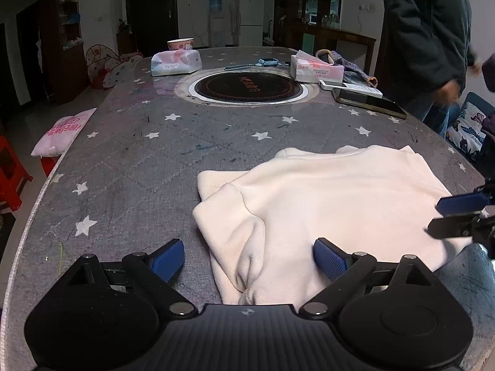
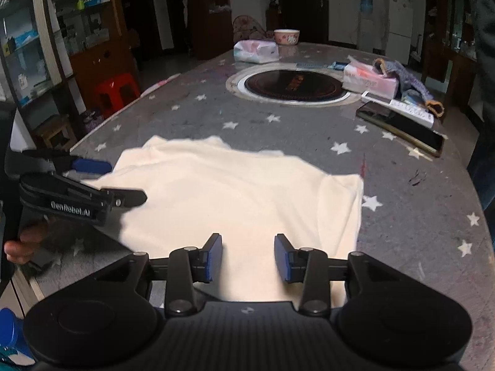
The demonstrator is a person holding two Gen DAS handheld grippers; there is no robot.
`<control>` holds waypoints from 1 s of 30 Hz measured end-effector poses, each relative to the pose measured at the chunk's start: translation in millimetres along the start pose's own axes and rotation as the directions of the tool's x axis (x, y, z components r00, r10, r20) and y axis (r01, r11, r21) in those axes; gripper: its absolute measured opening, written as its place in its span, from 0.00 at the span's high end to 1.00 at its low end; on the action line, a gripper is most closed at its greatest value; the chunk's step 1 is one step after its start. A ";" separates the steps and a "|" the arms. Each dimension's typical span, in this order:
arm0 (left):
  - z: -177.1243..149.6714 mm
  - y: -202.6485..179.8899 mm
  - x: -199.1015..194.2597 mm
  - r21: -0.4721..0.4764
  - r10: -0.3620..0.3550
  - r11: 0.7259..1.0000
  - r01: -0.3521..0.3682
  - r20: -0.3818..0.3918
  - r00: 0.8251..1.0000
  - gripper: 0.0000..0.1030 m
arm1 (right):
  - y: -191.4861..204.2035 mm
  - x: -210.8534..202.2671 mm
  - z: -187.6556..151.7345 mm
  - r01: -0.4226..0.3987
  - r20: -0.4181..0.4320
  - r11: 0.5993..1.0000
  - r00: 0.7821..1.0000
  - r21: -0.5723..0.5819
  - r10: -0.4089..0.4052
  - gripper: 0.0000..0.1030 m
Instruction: Fold clothes
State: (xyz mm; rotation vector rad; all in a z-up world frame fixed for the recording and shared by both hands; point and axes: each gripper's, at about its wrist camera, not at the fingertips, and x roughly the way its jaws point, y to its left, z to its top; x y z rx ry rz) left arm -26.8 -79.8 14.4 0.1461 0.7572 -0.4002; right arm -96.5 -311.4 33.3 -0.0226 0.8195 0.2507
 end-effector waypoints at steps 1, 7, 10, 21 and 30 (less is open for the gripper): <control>0.1 0.3 0.2 -0.002 -0.001 1.000 0.001 0.000 1.000 0.09 | 0.1 1.4 -0.9 0.001 -0.004 1.000 1.000 -0.001 -0.001 0.64; -0.4 1.0 0.3 -0.008 -0.003 1.000 0.003 0.000 1.000 0.09 | -3.5 3.4 -4.3 0.005 -0.013 1.000 1.000 0.008 -0.005 0.63; -0.5 1.4 0.0 -0.010 -0.003 1.000 0.003 -0.001 1.000 0.09 | -3.9 3.2 -4.9 0.007 -0.012 1.000 1.000 0.012 -0.007 0.63; -1.1 2.5 0.7 -0.021 -0.006 1.000 0.006 -0.004 1.000 0.08 | -5.1 2.5 -3.8 0.010 -0.014 1.000 1.000 0.010 -0.009 0.63; -1.5 3.1 0.4 -0.024 -0.009 1.000 0.009 -0.006 1.000 0.08 | -3.8 2.2 -3.0 0.018 -0.015 1.000 1.000 0.006 -0.018 0.62</control>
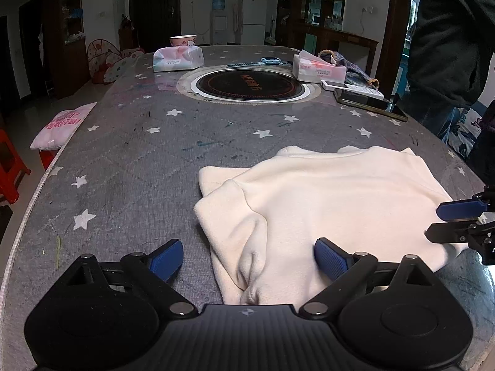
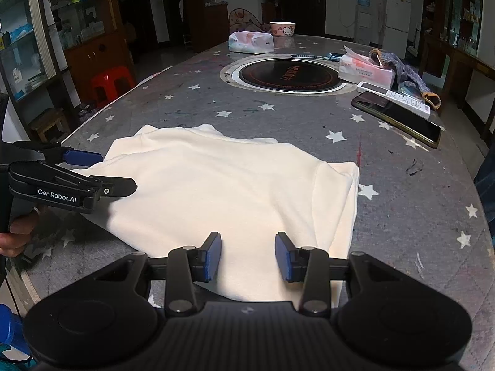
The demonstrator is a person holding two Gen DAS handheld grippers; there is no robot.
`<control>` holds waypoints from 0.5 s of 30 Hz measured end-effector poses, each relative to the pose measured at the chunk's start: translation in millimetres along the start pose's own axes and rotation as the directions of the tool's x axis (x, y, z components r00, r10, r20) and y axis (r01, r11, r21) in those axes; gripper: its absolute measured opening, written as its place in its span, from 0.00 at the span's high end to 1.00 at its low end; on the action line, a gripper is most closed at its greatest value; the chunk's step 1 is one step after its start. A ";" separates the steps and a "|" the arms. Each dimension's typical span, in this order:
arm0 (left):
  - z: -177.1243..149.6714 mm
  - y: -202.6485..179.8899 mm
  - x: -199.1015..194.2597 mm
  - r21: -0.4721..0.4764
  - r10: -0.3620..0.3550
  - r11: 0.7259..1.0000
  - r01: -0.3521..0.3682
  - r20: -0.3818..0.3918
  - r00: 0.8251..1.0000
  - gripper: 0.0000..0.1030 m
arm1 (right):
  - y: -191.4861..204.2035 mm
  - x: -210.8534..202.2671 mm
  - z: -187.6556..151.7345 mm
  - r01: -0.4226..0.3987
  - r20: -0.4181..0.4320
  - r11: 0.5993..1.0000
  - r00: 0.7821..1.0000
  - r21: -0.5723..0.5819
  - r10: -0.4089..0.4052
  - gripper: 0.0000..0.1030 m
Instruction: Fold clothes
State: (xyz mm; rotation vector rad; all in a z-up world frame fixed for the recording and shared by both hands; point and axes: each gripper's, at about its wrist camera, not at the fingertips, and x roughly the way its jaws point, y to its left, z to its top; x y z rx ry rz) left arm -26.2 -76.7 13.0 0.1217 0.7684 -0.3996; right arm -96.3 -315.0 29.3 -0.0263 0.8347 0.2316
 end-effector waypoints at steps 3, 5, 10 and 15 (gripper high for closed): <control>-0.2 0.0 0.1 -0.001 0.000 1.000 0.000 0.001 1.000 0.08 | 0.2 -1.7 2.1 -0.006 0.010 1.000 1.000 0.004 0.006 0.62; -0.4 0.7 0.1 -0.002 -0.003 1.000 0.003 0.001 1.000 0.08 | 0.6 -2.2 3.2 -0.014 0.016 1.000 1.000 0.006 0.014 0.62; 2.9 3.8 -4.0 0.001 0.001 1.000 -0.001 0.002 1.000 0.08 | -4.9 0.5 -2.0 -0.019 0.001 1.000 1.000 0.004 0.019 0.62; 14.9 4.6 -15.1 0.014 0.004 1.000 -0.005 0.034 0.999 0.09 | -14.9 -8.6 11.4 0.000 0.027 1.000 1.000 0.005 0.000 0.62</control>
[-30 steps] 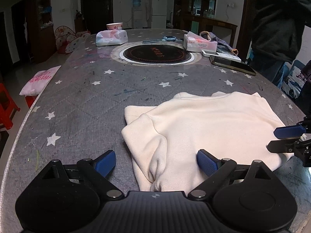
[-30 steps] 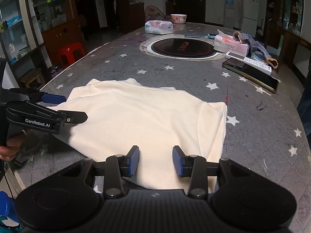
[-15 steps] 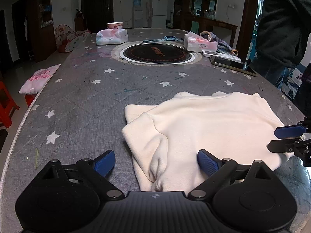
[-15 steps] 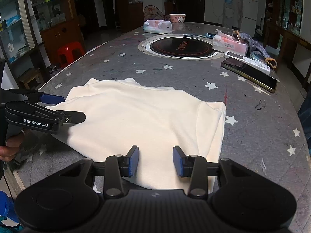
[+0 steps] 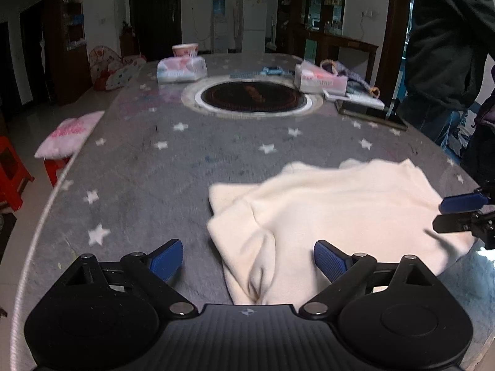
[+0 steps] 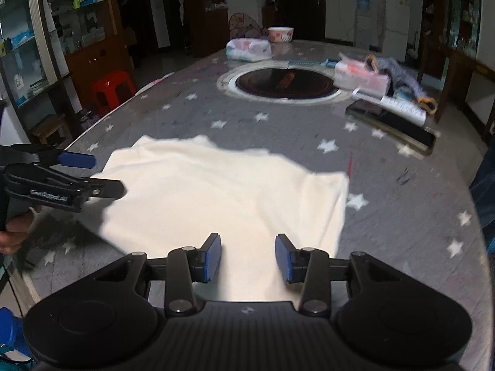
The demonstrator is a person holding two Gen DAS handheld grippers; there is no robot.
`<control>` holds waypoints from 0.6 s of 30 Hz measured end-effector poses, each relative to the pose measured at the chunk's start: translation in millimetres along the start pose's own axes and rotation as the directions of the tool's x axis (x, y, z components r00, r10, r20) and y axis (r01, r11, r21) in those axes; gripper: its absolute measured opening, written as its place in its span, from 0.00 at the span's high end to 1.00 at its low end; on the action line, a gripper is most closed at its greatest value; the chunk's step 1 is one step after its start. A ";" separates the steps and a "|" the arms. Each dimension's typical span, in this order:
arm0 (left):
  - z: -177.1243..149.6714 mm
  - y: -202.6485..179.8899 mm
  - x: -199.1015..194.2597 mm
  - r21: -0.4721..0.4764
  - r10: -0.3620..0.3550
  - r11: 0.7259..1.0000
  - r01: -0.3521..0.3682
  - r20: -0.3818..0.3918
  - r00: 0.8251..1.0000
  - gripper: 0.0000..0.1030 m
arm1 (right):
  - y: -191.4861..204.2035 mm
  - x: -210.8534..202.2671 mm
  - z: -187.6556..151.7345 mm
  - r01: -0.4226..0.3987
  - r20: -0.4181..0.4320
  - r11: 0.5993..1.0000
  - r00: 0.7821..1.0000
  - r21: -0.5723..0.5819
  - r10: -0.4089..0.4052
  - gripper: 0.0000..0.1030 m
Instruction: Fold clothes
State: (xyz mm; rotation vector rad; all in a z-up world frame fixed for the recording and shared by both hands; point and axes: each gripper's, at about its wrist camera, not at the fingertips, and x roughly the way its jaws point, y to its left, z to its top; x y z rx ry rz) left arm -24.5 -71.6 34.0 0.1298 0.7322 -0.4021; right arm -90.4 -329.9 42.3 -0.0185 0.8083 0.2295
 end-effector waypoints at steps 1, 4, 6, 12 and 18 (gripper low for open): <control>3.1 -0.4 -1.1 0.002 -0.003 1.000 0.003 0.006 1.000 0.09 | -1.9 0.8 2.9 0.004 0.003 1.000 1.000 0.001 -0.004 0.62; 11.3 -1.6 2.1 0.004 -0.005 1.000 0.005 0.006 1.000 0.10 | -10.1 12.6 11.1 0.018 0.000 1.000 1.000 0.006 -0.018 0.62; 15.9 -0.2 7.7 -0.006 -0.008 1.000 0.008 -0.011 1.000 0.10 | -18.6 22.5 12.1 0.033 -0.023 0.999 0.999 0.026 -0.032 0.63; 32.3 1.6 24.0 -0.027 -0.021 0.999 0.020 -0.027 0.999 0.16 | -29.0 26.3 27.9 0.050 0.001 0.998 0.999 0.045 -0.050 0.66; 45.2 -11.4 48.6 0.000 -0.032 0.999 0.032 -0.048 0.998 0.29 | -35.7 55.3 41.3 0.071 -0.021 0.995 0.997 0.065 -0.070 0.81</control>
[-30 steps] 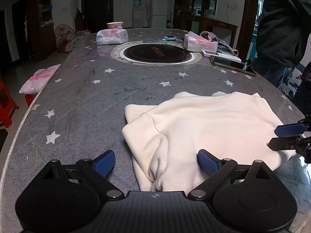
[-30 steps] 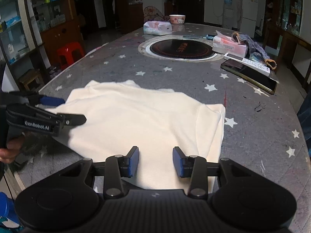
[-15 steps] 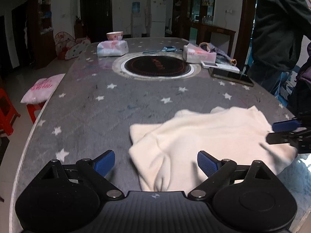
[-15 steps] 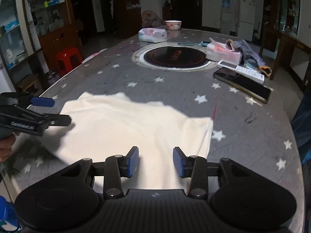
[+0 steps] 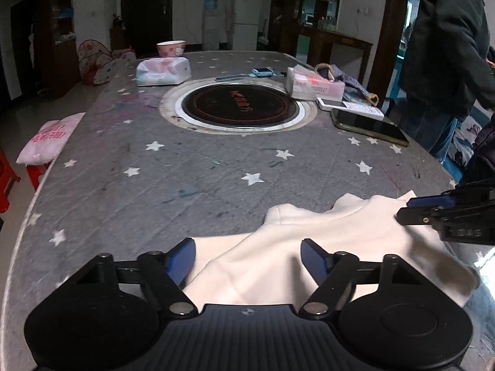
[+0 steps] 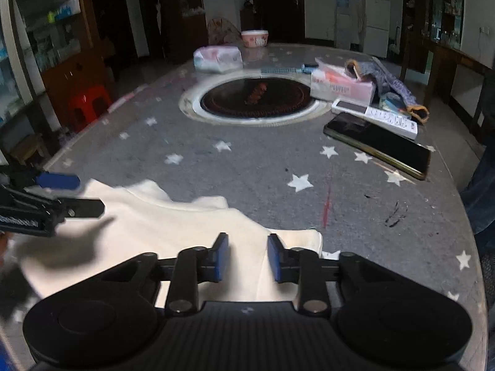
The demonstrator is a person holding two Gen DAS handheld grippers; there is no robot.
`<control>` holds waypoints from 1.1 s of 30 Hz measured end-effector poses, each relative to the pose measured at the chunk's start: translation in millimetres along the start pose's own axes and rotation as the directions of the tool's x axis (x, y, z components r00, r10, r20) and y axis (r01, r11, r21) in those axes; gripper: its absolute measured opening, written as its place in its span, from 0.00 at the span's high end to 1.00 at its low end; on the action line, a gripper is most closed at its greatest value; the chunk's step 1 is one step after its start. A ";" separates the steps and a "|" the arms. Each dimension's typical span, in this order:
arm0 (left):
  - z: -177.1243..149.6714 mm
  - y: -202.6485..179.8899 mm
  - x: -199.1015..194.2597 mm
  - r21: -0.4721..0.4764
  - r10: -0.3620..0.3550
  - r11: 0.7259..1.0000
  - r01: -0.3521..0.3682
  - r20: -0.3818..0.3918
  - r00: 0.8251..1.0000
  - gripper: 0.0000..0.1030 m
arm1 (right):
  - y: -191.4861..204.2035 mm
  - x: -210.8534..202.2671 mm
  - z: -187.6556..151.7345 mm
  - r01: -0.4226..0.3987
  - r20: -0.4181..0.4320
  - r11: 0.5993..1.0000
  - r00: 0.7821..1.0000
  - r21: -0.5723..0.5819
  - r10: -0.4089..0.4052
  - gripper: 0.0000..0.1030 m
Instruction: Fold clothes
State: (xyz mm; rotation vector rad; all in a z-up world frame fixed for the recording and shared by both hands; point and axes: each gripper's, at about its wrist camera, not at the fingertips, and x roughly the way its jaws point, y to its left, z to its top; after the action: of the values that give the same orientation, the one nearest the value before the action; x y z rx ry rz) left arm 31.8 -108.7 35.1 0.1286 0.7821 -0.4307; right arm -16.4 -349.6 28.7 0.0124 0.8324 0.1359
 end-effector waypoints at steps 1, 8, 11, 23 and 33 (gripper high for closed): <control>0.9 -1.1 4.0 0.006 0.005 1.000 -0.005 -0.006 1.000 0.32 | -1.6 5.0 -0.2 0.012 -0.011 1.000 1.000 0.005 -0.012 0.82; 8.7 -2.9 17.3 -0.006 -0.001 1.000 0.001 -0.034 0.999 0.35 | 10.5 1.0 13.3 -0.039 0.027 0.999 0.999 -0.017 0.039 0.82; 14.7 -10.6 16.3 0.009 -0.007 1.000 0.007 -0.023 1.000 0.34 | 20.0 13.0 20.1 -0.062 0.014 0.997 0.998 -0.034 0.063 0.82; 17.6 -14.8 32.2 0.005 0.025 1.000 -0.025 -0.068 0.997 0.31 | 32.7 16.5 15.5 -0.037 -0.003 0.996 0.999 -0.075 0.037 0.80; 5.6 -10.5 -3.9 -0.004 0.048 0.999 -0.048 -0.023 0.999 0.29 | 42.1 -29.4 -11.1 -0.073 0.007 0.990 0.997 -0.122 0.075 0.78</control>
State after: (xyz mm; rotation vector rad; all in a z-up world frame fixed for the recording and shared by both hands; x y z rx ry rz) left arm 28.6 -118.4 42.2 0.1475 0.8012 -0.3827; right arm -49.0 -312.0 45.6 -0.0702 0.8117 0.2561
